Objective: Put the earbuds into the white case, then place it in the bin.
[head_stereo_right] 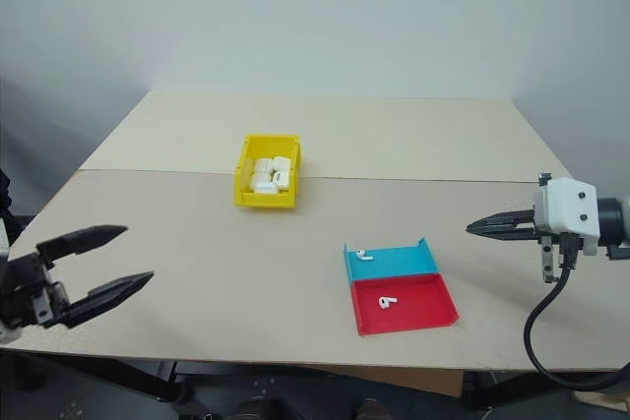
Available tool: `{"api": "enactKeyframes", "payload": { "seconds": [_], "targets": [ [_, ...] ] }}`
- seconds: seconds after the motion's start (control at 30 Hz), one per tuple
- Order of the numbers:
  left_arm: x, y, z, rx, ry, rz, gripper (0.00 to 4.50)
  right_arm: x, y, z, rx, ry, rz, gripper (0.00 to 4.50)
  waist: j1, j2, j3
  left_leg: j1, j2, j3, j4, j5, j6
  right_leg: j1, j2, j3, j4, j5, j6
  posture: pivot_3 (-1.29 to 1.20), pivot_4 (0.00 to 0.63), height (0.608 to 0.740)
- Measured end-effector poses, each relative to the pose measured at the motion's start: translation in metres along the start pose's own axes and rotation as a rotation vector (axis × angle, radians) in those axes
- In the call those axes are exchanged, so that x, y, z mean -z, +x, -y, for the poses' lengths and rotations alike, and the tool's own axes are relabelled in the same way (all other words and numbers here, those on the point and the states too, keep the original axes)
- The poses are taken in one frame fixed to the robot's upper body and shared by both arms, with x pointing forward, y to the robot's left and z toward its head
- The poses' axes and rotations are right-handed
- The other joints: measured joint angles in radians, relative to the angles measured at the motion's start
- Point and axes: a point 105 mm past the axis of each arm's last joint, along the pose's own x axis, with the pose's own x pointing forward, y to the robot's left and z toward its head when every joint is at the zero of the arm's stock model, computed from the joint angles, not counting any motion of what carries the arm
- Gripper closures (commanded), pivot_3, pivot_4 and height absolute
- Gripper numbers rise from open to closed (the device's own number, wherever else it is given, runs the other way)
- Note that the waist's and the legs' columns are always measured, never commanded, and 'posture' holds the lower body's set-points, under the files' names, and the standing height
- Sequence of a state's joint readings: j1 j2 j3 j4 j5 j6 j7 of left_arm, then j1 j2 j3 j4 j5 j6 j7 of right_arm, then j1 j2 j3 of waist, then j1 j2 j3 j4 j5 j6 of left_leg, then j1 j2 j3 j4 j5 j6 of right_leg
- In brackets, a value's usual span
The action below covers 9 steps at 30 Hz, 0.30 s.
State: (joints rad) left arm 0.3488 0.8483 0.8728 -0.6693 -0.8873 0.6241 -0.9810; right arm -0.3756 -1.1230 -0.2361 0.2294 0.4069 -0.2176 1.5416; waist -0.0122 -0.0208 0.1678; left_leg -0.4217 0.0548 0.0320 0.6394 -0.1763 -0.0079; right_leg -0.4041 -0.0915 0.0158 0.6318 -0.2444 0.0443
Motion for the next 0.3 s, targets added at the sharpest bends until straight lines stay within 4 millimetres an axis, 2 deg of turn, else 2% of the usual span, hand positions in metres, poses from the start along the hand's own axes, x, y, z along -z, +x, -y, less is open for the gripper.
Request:
{"api": "enactKeyframes", "payload": {
  "seconds": [0.3],
  "targets": [
    [0.0026, -0.0051, 0.004, 0.017, 0.006, -0.003, 0.08, 0.0073, 0.0018, -0.0045, 0.01, 0.016, -0.029, 4.5, 0.0, 0.0, 0.0, 0.0, 0.001, 0.001, 0.0, 0.0, 0.0, -0.001, 0.0, 0.0, 0.0, -0.001, 0.0, 0.0, 0.15, 0.74]
  ]
}}
